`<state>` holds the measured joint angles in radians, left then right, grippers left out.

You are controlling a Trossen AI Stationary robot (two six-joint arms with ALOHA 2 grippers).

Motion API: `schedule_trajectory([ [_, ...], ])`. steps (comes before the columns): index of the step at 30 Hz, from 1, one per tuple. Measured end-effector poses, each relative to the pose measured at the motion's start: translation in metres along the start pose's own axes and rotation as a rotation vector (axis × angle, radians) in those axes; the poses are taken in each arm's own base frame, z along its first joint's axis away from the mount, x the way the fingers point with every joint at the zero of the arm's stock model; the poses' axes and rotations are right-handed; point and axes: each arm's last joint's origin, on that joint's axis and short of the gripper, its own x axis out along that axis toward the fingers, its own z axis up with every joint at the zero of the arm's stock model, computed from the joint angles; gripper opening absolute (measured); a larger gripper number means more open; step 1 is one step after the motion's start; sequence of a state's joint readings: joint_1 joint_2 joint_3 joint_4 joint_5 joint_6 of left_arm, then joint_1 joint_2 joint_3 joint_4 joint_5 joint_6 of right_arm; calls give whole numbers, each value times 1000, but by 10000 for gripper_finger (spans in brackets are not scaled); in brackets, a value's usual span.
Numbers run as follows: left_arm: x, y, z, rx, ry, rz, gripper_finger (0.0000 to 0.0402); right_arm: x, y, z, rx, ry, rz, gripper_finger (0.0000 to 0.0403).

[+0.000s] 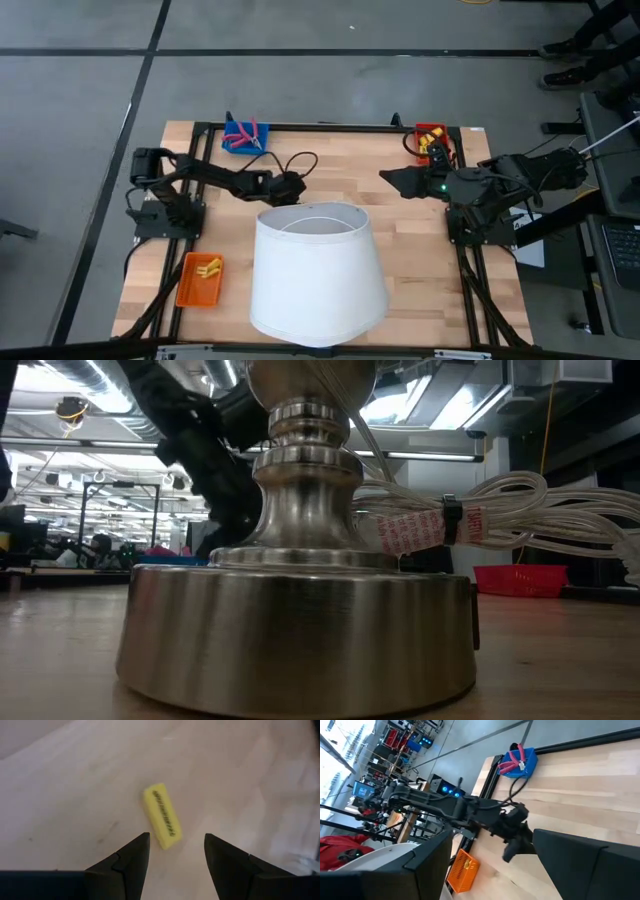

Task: Pick & Place School Supplies
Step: Put the yellow eraser into the orange basket

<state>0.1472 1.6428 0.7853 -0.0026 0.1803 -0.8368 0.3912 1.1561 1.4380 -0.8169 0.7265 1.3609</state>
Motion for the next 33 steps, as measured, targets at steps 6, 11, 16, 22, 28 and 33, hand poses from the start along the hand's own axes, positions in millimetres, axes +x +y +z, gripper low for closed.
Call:
schedule_trajectory([
  [6, 12, 3, 0, -4, -7, -5, 184, 0, 1, 1, 3, -12, 11, 283],
  [11, 15, -4, 3, 15, -38, -85, 184, 0, 1, 1, 1, -17, 9, 283],
  [16, 14, -9, 6, 25, -51, -149, 184, 0, 1, 1, 0, -20, 9, 283],
  [22, 15, -5, 8, 16, -45, -150, 184, 0, 1, 1, 1, -20, 9, 283],
  [28, 15, -4, 7, 13, -25, -148, 184, 0, 1, 1, 0, -20, 8, 283],
  [33, 17, -2, 5, 4, -5, -126, 184, 0, 1, 1, -4, -22, 8, 283],
])
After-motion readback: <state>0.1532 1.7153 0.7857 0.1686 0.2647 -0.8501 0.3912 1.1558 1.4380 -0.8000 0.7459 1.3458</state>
